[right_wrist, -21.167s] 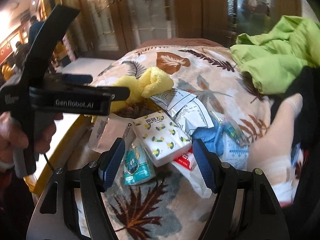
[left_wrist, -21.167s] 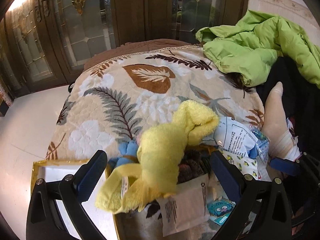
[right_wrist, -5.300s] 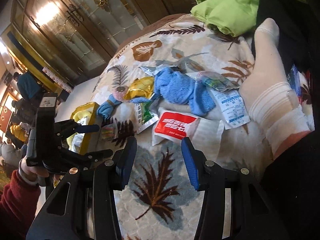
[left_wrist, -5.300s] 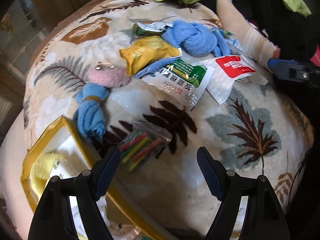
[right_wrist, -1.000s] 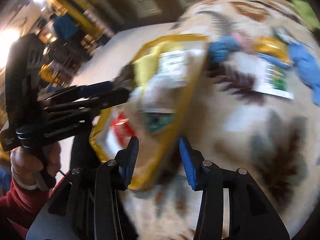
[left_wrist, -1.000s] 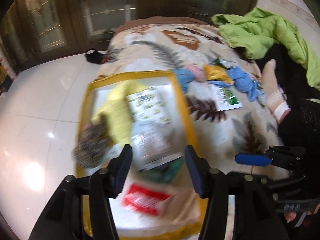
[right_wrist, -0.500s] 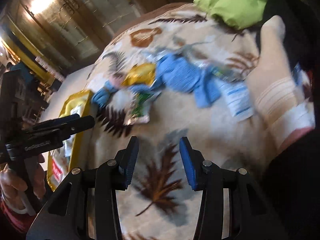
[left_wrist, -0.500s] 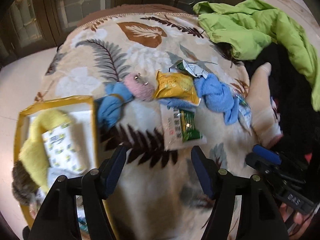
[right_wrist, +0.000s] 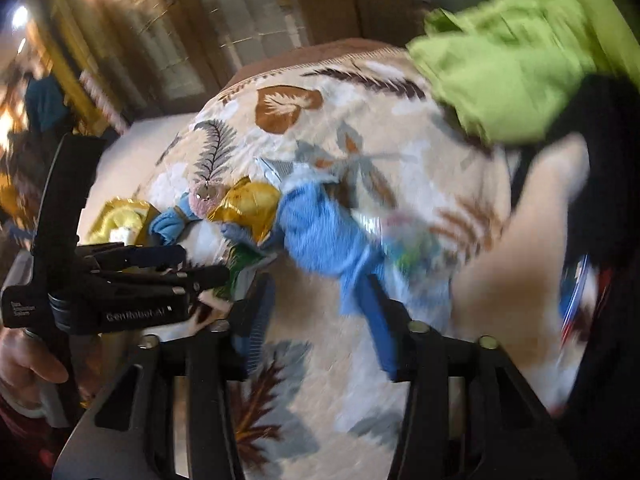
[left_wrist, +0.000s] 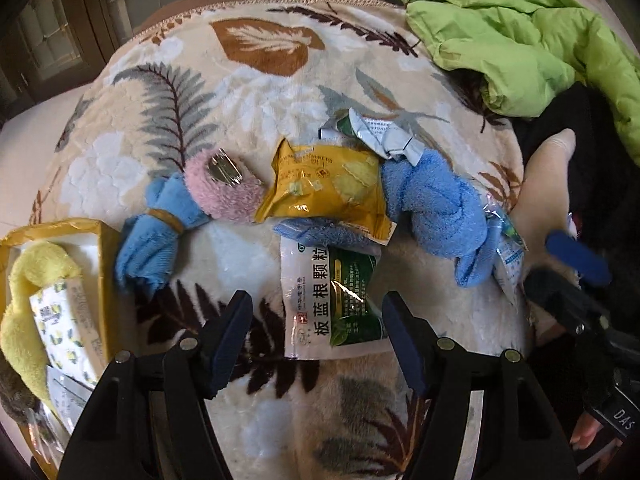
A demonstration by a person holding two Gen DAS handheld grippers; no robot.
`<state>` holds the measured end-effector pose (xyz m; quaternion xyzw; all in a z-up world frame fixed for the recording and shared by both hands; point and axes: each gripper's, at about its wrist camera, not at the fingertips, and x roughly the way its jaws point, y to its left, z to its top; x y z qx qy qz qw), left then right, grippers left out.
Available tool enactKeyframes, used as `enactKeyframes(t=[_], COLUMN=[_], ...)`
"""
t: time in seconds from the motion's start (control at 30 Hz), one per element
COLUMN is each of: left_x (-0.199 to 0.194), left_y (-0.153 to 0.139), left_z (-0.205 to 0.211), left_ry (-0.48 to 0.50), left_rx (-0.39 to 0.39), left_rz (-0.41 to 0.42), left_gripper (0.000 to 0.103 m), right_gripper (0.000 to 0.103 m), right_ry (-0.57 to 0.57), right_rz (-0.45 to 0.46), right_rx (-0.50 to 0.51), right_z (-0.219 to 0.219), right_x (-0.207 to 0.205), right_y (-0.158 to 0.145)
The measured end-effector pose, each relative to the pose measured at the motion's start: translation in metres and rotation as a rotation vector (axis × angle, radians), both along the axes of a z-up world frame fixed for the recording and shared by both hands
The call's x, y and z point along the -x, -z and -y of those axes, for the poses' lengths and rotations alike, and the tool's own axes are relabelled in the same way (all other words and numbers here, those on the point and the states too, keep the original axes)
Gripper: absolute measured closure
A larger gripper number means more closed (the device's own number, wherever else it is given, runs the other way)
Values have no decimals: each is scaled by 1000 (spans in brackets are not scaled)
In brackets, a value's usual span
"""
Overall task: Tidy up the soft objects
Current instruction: 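Move left tool to the green-white medicine sachet while right tool approaches the blue towel, then grasp the green-white sachet with left tool while right tool grasps the blue towel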
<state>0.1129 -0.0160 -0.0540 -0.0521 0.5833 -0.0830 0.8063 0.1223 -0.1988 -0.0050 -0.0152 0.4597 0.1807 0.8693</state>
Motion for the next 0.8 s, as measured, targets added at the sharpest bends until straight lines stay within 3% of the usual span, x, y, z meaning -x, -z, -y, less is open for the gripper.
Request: enactKeyframes(t=[0.1, 0.27, 0.33, 0.57, 0.7, 0.8], left_x=[-4, -12, -16, -22, -23, -21], left_y=[11, 24, 28, 34, 36, 34], left_z=[6, 8, 8, 14, 19, 17], left_ry=[-2, -31, -39, -19, -13, 1], left_rx=[-9, -14, -50, -107, -123, -132], left_rz=[-24, -32, -32, -23, -5, 9], left_gripper=[35, 30, 30, 26, 24, 37], right_gripper=[50, 50, 51, 50, 59, 64], right_ry=[-99, -203, -238, -240, -205, -152], right_rz=[29, -9, -34, -94, -89, -80], right_rx=[82, 183, 227, 229, 239, 179], right_z=[-14, -31, -37, -37, -36, -29], right_x=[-16, -39, -47, -68, -68, -64], right_y=[1, 16, 28, 45, 48, 40])
